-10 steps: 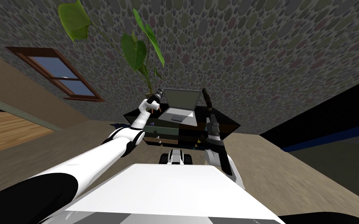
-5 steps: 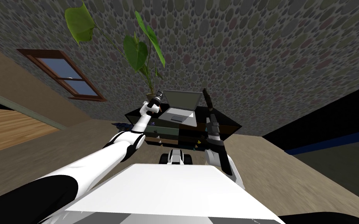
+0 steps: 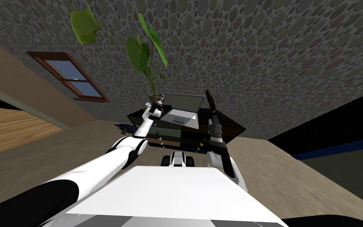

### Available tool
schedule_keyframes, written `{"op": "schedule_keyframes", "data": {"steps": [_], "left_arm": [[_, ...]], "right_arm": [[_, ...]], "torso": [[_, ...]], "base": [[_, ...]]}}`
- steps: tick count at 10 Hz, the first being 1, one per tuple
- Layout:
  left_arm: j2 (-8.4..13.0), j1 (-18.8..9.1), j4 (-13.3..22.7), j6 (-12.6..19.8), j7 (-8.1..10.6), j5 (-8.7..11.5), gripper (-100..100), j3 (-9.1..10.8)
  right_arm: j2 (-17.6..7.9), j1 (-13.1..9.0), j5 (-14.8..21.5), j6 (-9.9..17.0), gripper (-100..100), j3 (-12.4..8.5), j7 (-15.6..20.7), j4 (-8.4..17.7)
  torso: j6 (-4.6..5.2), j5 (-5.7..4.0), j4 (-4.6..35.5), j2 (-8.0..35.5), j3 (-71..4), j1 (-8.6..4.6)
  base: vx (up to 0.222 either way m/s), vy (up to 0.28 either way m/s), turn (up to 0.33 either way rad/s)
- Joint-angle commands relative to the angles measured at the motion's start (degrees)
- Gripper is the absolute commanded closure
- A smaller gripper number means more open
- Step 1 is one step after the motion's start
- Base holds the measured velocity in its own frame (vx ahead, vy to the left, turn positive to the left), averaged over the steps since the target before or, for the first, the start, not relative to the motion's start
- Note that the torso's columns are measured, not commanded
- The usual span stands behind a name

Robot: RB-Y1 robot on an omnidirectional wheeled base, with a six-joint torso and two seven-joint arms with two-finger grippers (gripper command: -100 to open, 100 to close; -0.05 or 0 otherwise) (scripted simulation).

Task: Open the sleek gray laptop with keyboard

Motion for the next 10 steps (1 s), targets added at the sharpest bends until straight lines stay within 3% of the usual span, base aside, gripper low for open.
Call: {"op": "schedule_keyframes", "data": {"steps": [1, 10], "left_arm": [[-1.46, 2.66, -0.14, -4.14, -0.44, -0.65, 100, 0.60], [-5.21, 8.93, -0.41, -18.64, -1.66, -2.45, 100, 2.76]], "right_arm": [[0.00, 0.00, 0.00, 0.00, 0, 0.00, 0.00, 0.00], [0.00, 0.00, 0.00, 0.00, 0, 0.00, 0.00, 0.00]], "torso": [[-0.02, -0.01, 0.10, 0.06, 0.04, 0.01], [-0.17, 0.06, 0.13, 0.21, 0.16, 0.14]], "base": [[0.010, -0.010, 0.035], [0.003, -0.015, 0.026]]}}
